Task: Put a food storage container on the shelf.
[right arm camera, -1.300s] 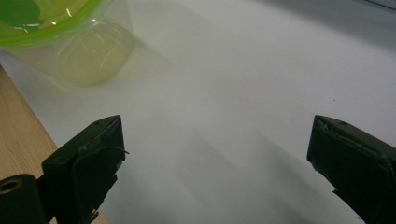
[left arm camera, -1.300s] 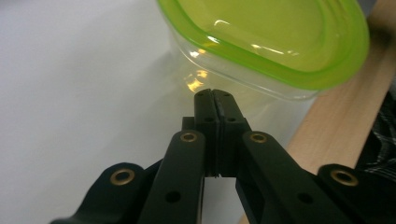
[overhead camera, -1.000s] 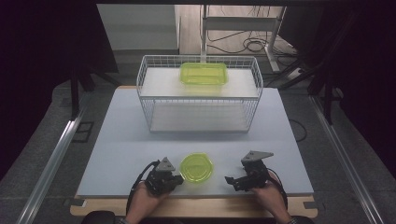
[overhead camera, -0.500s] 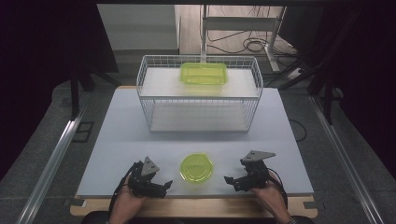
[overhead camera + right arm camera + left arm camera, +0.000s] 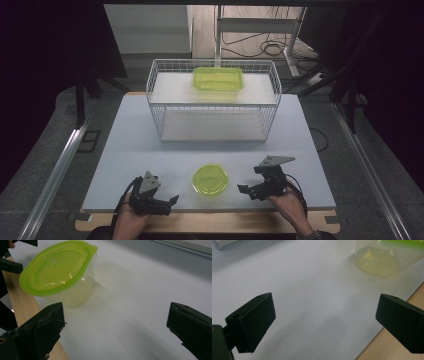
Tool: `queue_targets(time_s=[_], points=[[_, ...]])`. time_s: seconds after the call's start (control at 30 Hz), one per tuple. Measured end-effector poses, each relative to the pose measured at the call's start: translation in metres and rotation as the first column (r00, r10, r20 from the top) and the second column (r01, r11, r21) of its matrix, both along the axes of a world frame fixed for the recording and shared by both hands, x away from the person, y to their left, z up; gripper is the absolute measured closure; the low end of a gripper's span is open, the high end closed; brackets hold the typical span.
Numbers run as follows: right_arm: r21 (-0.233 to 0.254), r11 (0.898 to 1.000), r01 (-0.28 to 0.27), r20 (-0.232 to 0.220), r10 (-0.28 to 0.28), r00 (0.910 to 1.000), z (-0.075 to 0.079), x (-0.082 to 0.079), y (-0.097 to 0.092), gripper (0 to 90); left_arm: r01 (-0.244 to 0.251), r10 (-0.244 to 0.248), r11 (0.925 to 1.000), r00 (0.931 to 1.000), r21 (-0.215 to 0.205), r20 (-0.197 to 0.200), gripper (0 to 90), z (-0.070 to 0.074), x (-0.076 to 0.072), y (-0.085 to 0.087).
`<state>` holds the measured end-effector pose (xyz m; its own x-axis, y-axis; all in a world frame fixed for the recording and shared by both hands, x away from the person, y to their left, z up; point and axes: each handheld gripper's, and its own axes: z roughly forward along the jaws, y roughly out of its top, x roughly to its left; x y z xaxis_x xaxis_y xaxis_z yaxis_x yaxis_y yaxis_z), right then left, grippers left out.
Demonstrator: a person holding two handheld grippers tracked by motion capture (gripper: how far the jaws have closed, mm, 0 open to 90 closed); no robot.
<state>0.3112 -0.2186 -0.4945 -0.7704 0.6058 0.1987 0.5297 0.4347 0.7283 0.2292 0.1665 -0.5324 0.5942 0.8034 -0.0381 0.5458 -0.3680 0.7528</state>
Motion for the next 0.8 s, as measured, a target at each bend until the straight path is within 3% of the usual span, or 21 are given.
queue_targets(time_s=[0.23,0.33,0.53,0.57,0.8], points=[[0.067,0.998,0.001,-0.082,0.005,0.9966,0.011,0.011,0.007,1.4,-0.003,0.003,1.0,0.9999,-0.006,0.013,2.7,0.0,-0.001,0.001],[0.067,0.998,0.008,-0.094,-0.002,0.9955,0.013,0.013,0.009,3.4,-0.004,0.004,1.0,0.9998,-0.006,0.019,2.9,0.001,-0.001,0.002],[0.069,0.998,0.009,-0.117,-0.001,0.9931,0.019,0.019,0.018,16.4,-0.009,0.009,0.9999,0.9998,0.004,0.02,3.1,0.0,-0.001,0.003],[0.073,0.997,0.001,-0.135,0.009,0.9909,0.02,0.022,0.022,22.2,-0.01,0.01,0.9999,0.9998,0.009,0.017,3.2,0.0,-0.001,0.002],[0.091,0.996,-0.024,-0.184,0.041,0.9821,0.02,0.032,0.035,36.0,-0.008,0.007,0.9999,0.9998,0.015,0.02,3.6,0.0,-0.001,0.002]])
